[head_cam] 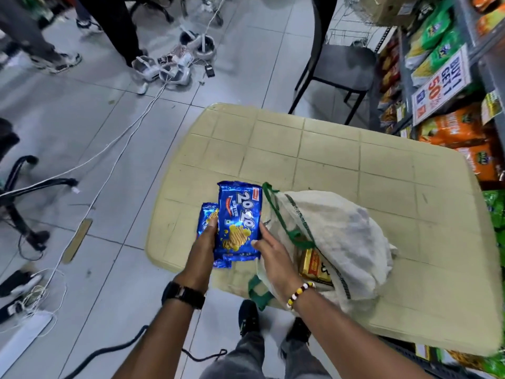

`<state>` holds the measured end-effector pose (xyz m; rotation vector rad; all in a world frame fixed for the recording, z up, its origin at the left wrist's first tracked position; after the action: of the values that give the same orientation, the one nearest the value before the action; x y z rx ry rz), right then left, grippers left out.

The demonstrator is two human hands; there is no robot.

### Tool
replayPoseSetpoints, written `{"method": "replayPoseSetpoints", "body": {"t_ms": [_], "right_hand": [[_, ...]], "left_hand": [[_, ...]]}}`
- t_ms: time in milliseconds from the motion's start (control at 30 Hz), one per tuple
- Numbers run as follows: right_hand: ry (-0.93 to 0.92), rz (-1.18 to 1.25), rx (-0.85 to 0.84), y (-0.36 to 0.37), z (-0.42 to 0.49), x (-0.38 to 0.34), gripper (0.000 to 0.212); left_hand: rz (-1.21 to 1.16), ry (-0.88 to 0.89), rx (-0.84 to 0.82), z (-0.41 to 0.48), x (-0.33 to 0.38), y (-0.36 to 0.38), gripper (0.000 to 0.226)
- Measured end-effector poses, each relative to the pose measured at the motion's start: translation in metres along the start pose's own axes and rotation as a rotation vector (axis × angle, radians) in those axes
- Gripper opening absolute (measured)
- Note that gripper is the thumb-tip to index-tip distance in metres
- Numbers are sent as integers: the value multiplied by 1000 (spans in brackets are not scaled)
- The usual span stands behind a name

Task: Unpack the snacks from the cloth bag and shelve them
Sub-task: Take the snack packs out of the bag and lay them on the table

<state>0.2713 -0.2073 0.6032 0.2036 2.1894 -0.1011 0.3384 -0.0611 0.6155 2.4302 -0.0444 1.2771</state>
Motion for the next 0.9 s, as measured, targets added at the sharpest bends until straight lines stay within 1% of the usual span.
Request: {"method": "replayPoseSetpoints", "body": {"t_ms": [133, 267, 333, 400, 533, 600, 767, 900], "right_hand": [[-51, -36, 18, 4, 47, -34, 52], [-96, -162, 54, 0, 98, -63, 42], [-110, -207, 78, -3, 123, -73, 40], [-109, -254, 96, -2, 151, -79, 42], [-83, -313, 94, 6, 193, -78, 46], [-71, -309, 90, 10, 214, -75, 44], [-27, -347, 54, 21, 250, -61, 46], [-4, -442, 7, 16, 251, -53, 44]], "left_hand": [[8, 21, -7, 44, 22, -4, 43], [39, 25, 18, 102, 39, -10, 43], [54, 17, 18, 132, 43, -14, 44], [79, 6, 39, 161, 45, -20, 47], [129, -5, 98, 205, 42, -38, 49], [126, -20, 124, 225, 39, -48, 49], [166, -64, 120, 255, 28, -69, 48], [264, -99, 100, 256, 22, -78, 56]]}}
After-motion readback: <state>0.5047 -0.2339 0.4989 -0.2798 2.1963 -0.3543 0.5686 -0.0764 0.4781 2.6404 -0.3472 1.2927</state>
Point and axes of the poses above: each hand's wrist, its own z-axis towards the middle knuckle, its own y-axis out of the palm, x = y × z, the point moved 1 cm from there along z, towards the middle knuckle, and after that the axes turned 7 degrees about -z, right-handed, at the moved point
